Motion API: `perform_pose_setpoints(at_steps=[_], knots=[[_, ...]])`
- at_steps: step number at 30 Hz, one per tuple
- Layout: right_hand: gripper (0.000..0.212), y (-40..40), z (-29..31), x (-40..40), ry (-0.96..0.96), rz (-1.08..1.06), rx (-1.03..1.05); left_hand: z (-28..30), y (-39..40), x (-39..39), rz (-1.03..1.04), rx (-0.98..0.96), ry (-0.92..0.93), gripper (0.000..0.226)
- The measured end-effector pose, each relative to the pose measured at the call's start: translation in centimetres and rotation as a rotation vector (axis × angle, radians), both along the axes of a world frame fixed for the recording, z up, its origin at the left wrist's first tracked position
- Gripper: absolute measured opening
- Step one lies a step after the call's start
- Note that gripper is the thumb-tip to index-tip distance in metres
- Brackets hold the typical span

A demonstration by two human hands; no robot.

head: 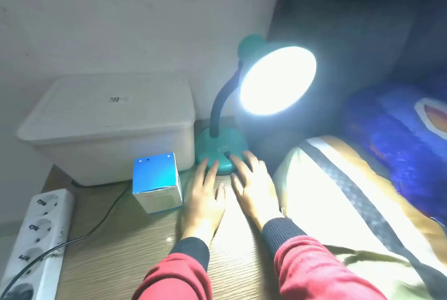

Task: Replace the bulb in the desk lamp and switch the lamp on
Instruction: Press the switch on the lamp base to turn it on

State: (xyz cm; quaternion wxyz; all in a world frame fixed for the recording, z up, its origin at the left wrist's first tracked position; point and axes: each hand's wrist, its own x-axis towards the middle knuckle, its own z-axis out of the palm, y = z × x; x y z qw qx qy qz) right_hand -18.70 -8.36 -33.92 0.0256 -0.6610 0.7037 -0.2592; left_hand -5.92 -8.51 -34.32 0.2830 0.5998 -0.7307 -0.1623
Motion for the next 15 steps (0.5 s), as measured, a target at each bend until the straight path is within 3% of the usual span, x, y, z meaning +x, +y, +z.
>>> perform_pose_setpoints(at_steps=[10, 15], knots=[[0.037, -0.04, -0.29, 0.23, -0.015, -0.032, -0.134, -0.37, -0.02, -0.16, 0.045, -0.098, -0.032, 0.051], [0.033, -0.11, -0.41, 0.23, -0.008, -0.037, -0.168, -0.24, 0.03, -0.26, 0.037, -0.058, -0.016, 0.051]])
